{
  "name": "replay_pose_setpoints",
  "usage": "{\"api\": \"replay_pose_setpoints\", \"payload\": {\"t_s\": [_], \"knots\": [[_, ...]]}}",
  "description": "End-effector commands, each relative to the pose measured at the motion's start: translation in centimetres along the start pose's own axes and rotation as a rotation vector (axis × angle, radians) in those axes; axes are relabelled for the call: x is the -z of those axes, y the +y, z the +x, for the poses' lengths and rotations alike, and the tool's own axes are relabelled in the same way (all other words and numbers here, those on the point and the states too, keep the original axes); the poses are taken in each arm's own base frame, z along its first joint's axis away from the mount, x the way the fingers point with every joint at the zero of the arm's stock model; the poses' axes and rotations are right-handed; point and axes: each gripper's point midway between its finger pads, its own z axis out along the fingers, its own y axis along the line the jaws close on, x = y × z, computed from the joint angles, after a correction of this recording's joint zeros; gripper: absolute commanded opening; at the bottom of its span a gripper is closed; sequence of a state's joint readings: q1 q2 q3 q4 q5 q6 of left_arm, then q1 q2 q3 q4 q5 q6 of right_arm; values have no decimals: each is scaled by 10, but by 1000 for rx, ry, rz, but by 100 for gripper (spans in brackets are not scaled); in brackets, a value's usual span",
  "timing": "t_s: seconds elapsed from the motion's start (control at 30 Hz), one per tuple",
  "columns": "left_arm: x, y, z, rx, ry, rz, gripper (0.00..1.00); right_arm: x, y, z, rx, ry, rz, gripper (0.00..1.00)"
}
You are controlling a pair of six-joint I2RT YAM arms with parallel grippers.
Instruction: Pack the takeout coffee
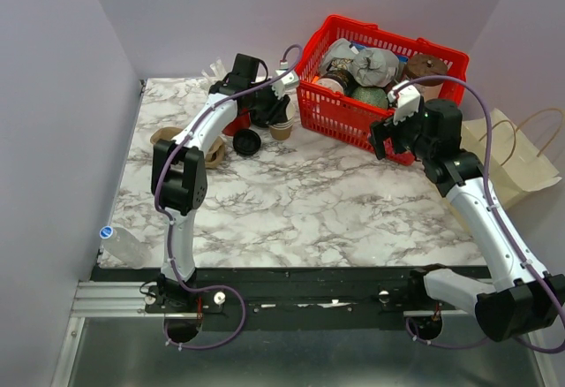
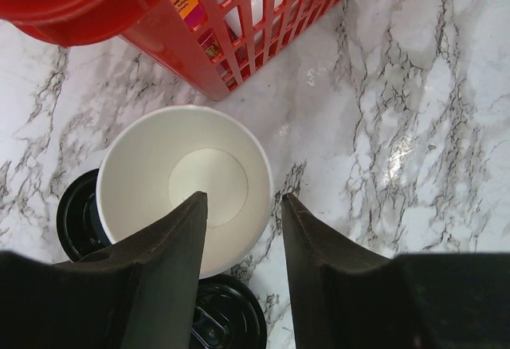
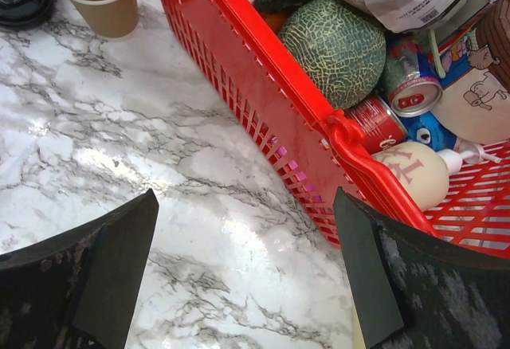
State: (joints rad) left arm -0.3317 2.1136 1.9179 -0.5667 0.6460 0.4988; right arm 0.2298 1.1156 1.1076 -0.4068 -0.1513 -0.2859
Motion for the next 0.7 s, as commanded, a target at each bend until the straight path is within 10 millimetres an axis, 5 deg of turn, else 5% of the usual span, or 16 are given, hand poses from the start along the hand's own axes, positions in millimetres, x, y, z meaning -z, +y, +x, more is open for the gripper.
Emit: {"api": "replay_pose_setpoints", "payload": {"t_s": [0.0, 0.37, 0.67], "knots": [[-6, 7, -1, -53, -2, -1, 47, 5, 4, 3, 2, 4, -15, 100], [-10, -1, -5, -55, -20, 65, 38, 2, 3, 8, 14, 19, -8, 100], [-14, 1, -4, -63, -12, 81, 18, -3, 3, 10, 16, 33, -16, 100]]}}
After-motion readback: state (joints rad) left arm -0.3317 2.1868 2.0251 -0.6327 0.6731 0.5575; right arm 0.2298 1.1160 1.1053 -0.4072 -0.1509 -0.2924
